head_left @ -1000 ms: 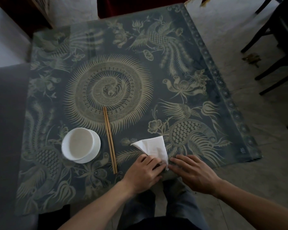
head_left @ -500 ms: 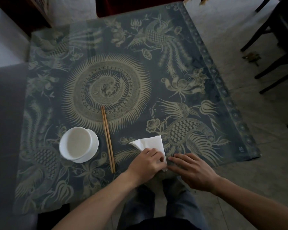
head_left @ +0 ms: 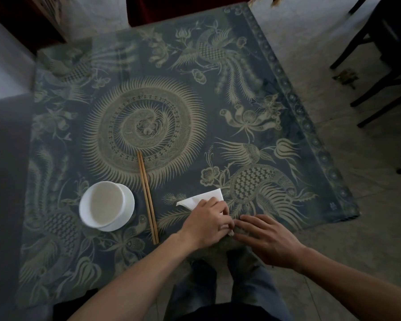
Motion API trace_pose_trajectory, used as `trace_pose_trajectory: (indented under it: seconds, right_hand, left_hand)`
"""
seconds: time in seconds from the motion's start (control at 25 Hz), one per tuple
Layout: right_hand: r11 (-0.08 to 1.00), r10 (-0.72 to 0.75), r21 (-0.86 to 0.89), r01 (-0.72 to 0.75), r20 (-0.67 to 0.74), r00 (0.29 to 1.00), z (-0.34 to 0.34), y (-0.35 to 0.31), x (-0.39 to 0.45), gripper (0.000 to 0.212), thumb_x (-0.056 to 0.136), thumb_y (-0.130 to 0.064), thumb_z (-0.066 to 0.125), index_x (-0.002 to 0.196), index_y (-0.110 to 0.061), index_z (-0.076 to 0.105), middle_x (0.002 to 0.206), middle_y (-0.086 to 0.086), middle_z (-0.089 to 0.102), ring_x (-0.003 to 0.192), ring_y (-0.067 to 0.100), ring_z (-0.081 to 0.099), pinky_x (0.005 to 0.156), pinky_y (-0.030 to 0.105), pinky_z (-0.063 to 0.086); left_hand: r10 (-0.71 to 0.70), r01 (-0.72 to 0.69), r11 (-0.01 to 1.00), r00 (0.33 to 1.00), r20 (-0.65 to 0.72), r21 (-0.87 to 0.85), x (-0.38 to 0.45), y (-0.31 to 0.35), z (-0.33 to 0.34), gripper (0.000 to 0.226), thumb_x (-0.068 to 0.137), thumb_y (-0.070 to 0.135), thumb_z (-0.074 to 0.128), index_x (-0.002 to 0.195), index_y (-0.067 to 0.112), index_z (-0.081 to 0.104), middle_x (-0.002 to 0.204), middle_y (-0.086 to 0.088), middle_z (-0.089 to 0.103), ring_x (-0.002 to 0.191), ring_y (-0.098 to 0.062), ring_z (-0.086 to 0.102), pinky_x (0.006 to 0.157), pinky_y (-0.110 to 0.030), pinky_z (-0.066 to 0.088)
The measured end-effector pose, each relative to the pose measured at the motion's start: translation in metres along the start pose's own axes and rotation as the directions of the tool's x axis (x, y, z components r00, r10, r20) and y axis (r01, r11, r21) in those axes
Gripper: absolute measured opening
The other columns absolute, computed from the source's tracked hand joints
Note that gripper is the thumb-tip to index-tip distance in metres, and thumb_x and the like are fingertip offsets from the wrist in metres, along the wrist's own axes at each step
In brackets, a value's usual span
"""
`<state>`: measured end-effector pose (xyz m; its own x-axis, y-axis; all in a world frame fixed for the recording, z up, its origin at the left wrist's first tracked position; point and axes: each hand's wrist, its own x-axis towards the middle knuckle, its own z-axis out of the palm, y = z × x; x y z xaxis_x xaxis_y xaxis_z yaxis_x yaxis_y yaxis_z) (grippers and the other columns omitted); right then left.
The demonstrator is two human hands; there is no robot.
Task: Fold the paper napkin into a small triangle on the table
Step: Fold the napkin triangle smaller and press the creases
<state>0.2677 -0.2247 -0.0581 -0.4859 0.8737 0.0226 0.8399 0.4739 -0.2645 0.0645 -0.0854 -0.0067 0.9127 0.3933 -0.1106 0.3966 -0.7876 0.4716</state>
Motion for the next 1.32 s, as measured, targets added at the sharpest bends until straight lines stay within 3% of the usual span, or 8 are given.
trace_pose_trajectory:
  seconds: [0.16, 0.48, 0.64, 0.8, 0.96, 1.12, 1.2, 1.32]
  right_hand:
    - [1.000, 0.009, 0.028, -0.009, 0.006, 1.000, -0.001, 0.000, -0.001, 0.050, 0.093, -0.033, 0.053, 0.141, -0.028, 0.042, 0.150, 0.004, 0.043, 0.134, 0.026, 0.042, 0.100, 0.040, 0.041]
    - [0.996, 0.052, 0.075, -0.054, 0.033, 0.998, -0.008, -0.002, 0.000, 0.048, 0.090, -0.031, 0.047, 0.137, -0.022, 0.049, 0.151, 0.003, 0.042, 0.135, 0.023, 0.041, 0.101, 0.041, 0.045]
    - [0.997, 0.069, 0.032, -0.071, 0.064, 0.996, -0.007, -0.007, 0.003, 0.060, 0.087, -0.033, 0.045, 0.146, -0.026, 0.038, 0.148, 0.004, 0.046, 0.130, 0.025, 0.047, 0.098, 0.040, 0.046]
    - [0.997, 0.080, 0.021, -0.080, 0.018, 0.997, -0.016, -0.009, 0.015, 0.042, 0.086, -0.031, 0.053, 0.128, -0.027, 0.056, 0.132, 0.004, 0.057, 0.113, 0.025, 0.055, 0.081, 0.038, 0.049]
    - [0.998, 0.070, 0.005, -0.070, -0.012, 0.997, -0.031, -0.012, 0.040, 0.022, 0.078, -0.026, 0.066, 0.099, -0.026, 0.064, 0.119, 0.005, 0.063, 0.088, 0.026, 0.060, 0.065, 0.035, 0.046]
    - [0.969, 0.247, 0.040, -0.244, -0.088, 0.965, -0.033, -0.019, 0.072, 0.047, 0.080, -0.023, 0.062, 0.127, -0.019, 0.060, 0.137, 0.009, 0.056, 0.120, 0.028, 0.056, 0.087, 0.042, 0.049]
    - [0.949, 0.313, -0.029, -0.313, -0.013, 0.950, -0.028, -0.026, 0.085, 0.058, 0.092, -0.034, 0.049, 0.145, -0.011, 0.042, 0.153, 0.012, 0.037, 0.140, 0.029, 0.035, 0.106, 0.048, 0.040]
    - [0.937, 0.345, -0.118, -0.330, 0.148, 0.927, -0.018, -0.026, 0.091, 0.065, 0.099, -0.042, 0.024, 0.152, -0.006, 0.015, 0.161, 0.012, 0.010, 0.148, 0.030, 0.006, 0.116, 0.055, 0.020]
  left_hand:
    - [-0.041, 0.035, 0.995, 0.997, 0.064, 0.095, 0.003, 0.001, 0.006, 0.018, 0.091, 0.036, 0.059, 0.098, 0.024, 0.070, 0.108, 0.000, 0.057, 0.105, -0.023, 0.048, 0.086, -0.042, 0.039]
    - [-0.073, 0.074, 0.989, 0.997, -0.012, 0.126, 0.001, 0.001, 0.016, 0.026, 0.085, 0.039, 0.062, 0.105, 0.023, 0.066, 0.109, 0.000, 0.058, 0.104, -0.023, 0.050, 0.087, -0.042, 0.041]
    - [-0.123, 0.120, 0.992, 0.985, -0.123, -0.033, -0.009, 0.002, 0.017, 0.025, 0.080, 0.027, 0.069, 0.104, 0.022, 0.066, 0.105, -0.001, 0.059, 0.097, -0.023, 0.054, 0.084, -0.039, 0.045]
    - [-0.094, 0.094, 0.996, 0.975, -0.201, -0.012, -0.034, -0.005, 0.022, 0.034, 0.084, 0.024, 0.063, 0.118, 0.018, 0.062, 0.122, -0.005, 0.060, 0.113, -0.025, 0.053, 0.100, -0.038, 0.041]
    - [-0.117, 0.124, 0.985, 0.991, -0.067, 0.119, -0.052, -0.017, 0.023, 0.052, 0.095, 0.032, 0.051, 0.143, 0.012, 0.044, 0.151, -0.010, 0.042, 0.143, -0.026, 0.032, 0.118, -0.044, 0.024]
    - [-0.095, 0.095, 0.988, 0.995, -0.002, 0.122, -0.055, -0.019, 0.025, 0.059, 0.095, 0.036, 0.050, 0.147, 0.010, 0.038, 0.156, -0.010, 0.034, 0.147, -0.024, 0.024, 0.119, -0.046, 0.021]
    - [-0.095, 0.095, 0.988, 0.995, -0.006, 0.120, -0.055, -0.021, 0.025, 0.059, 0.095, 0.037, 0.051, 0.146, 0.010, 0.040, 0.155, -0.011, 0.036, 0.147, -0.023, 0.024, 0.119, -0.045, 0.023]
    - [-0.105, 0.104, 0.986, 0.995, 0.000, 0.132, -0.056, -0.025, 0.025, 0.062, 0.095, 0.039, 0.048, 0.149, 0.010, 0.036, 0.158, -0.009, 0.032, 0.147, -0.020, 0.022, 0.120, -0.042, 0.020]
